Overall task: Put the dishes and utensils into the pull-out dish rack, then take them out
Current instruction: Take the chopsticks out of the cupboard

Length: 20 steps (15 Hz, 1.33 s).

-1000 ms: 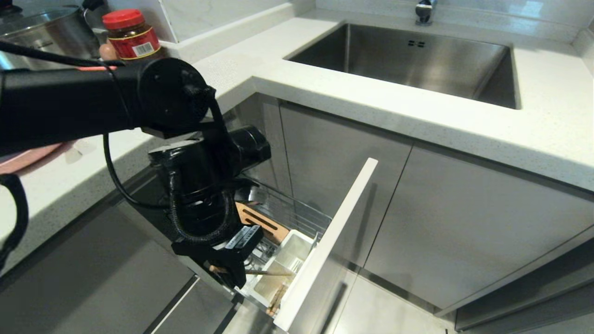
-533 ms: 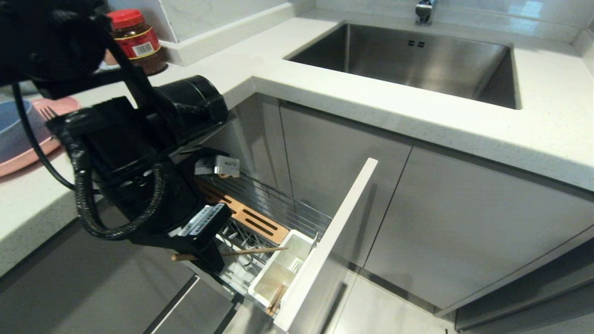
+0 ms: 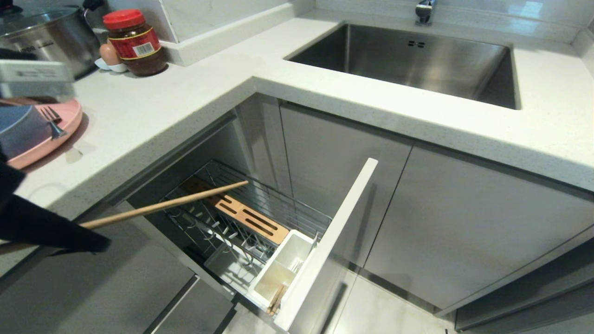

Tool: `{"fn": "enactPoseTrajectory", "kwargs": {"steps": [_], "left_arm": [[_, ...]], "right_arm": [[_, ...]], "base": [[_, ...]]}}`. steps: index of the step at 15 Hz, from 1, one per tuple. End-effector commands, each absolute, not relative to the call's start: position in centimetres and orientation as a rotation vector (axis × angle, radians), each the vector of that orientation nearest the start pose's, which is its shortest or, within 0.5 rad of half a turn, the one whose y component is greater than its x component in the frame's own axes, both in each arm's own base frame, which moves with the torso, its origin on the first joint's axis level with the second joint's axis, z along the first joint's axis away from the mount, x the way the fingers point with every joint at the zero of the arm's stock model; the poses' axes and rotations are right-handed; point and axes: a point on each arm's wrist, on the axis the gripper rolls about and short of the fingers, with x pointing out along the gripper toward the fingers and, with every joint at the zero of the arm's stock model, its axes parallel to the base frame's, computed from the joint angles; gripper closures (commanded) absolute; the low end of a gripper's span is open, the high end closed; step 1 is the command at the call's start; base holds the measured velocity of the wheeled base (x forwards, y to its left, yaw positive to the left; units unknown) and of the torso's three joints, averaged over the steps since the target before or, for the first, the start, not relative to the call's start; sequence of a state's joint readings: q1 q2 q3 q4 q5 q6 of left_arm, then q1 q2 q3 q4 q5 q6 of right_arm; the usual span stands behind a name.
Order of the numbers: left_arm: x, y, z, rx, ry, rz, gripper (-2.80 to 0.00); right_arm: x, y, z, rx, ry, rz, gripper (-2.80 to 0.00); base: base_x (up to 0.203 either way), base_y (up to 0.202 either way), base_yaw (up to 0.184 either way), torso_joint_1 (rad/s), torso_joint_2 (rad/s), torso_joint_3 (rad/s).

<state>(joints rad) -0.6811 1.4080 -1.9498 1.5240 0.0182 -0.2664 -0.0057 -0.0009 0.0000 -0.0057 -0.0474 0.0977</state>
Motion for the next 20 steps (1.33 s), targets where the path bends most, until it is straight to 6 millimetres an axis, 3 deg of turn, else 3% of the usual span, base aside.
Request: {"fn": "enactPoseTrajectory", "kwargs": {"steps": [1, 7, 11, 14, 16, 20], "left_arm": [[4.2, -3.2, 38.0, 0.046, 0.841, -0.48, 0.0], [-2.4, 1.0, 40.2, -0.106, 0.394, -0.372, 0.0], [-6.3, 0.7, 40.5, -0.142, 0.194, -0.12, 0.0], [-6.9, -0.8, 40.2, -0.149, 0.153, 0.278, 0.0], [-6.2, -0.8, 39.0, -0.153, 0.197, 0.554, 0.0], [-4.1, 0.0, 36.5, -0.248, 0.292, 0.791, 0.0]], "right_arm": [[-2.3, -0.1, 7.6, 0.098, -0.012, -0.052, 0.0], [-2.3, -0.1, 7.6, 0.098, -0.012, -0.053, 0.0], [-2.3, -0.1, 7.6, 0.098, -0.013, -0.053, 0.0], [-2.3, -0.1, 7.6, 0.098, -0.012, -0.053, 0.0], [-2.3, -0.1, 7.6, 0.098, -0.012, -0.053, 0.0], [-2.3, -0.1, 7.6, 0.098, -0.012, -0.053, 0.0]], "base": [[0.0, 0.0, 0.0, 0.0, 0.0, 0.0], [0.0, 0.0, 0.0, 0.0, 0.0, 0.0], [0.0, 0.0, 0.0, 0.0, 0.0, 0.0], [0.0, 0.0, 0.0, 0.0, 0.0, 0.0], [0.0, 0.0, 0.0, 0.0, 0.0, 0.0], [0.0, 0.0, 0.0, 0.0, 0.0, 0.0]]}}
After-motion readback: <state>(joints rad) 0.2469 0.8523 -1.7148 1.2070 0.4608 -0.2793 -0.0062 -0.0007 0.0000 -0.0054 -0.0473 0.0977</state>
